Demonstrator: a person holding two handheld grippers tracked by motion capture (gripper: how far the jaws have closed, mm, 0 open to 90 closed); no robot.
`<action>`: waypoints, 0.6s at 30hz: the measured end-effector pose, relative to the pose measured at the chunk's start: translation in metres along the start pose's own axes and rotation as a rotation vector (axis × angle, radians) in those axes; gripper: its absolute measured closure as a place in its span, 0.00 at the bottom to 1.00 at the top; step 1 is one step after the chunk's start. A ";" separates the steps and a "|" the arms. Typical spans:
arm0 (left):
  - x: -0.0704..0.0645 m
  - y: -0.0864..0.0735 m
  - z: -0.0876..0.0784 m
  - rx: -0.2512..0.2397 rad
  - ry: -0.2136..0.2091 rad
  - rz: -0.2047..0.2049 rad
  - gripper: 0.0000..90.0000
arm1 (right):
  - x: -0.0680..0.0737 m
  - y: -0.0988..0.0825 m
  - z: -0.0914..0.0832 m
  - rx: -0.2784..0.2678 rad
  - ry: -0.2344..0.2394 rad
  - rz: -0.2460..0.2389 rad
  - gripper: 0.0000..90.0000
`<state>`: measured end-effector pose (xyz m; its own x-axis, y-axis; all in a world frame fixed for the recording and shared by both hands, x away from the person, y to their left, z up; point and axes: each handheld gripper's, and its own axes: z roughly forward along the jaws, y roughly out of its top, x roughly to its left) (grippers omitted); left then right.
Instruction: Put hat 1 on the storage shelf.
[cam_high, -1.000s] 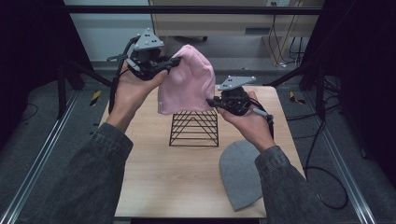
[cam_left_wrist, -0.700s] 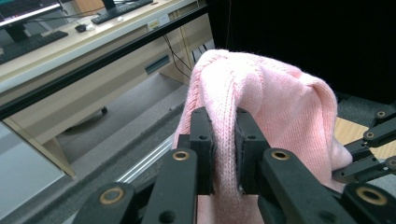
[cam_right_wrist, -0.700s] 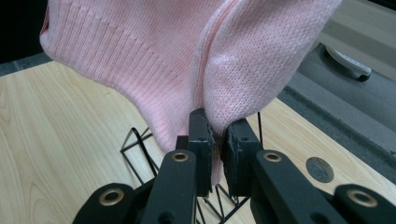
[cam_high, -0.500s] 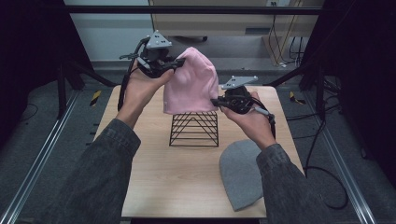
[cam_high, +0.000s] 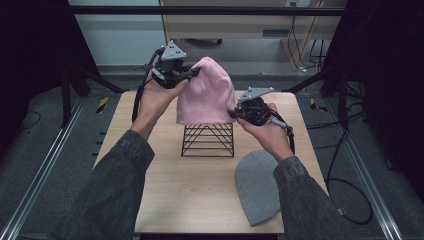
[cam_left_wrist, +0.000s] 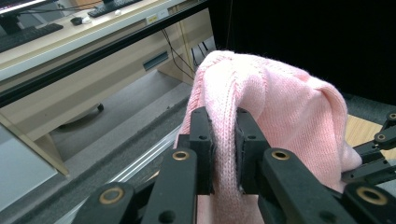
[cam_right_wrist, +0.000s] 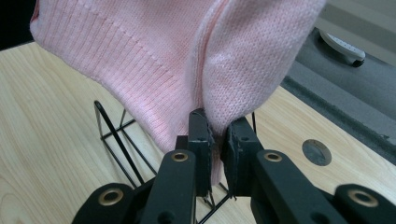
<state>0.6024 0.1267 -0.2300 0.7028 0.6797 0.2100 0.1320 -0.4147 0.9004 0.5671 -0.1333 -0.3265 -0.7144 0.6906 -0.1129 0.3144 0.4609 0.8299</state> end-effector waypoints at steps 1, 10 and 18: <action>-0.001 -0.003 0.000 -0.009 -0.004 0.000 0.89 | 0.000 -0.002 0.000 -0.003 0.000 0.000 0.92; -0.006 -0.014 -0.003 -0.052 -0.027 0.009 0.89 | 0.003 -0.014 -0.002 -0.023 0.002 -0.004 0.92; -0.006 -0.021 -0.010 -0.066 -0.018 0.007 0.89 | 0.008 -0.019 -0.001 -0.031 0.008 -0.017 0.91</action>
<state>0.5886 0.1368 -0.2464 0.7164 0.6653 0.2102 0.0807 -0.3783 0.9222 0.5548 -0.1364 -0.3425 -0.7249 0.6778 -0.1230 0.2824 0.4552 0.8444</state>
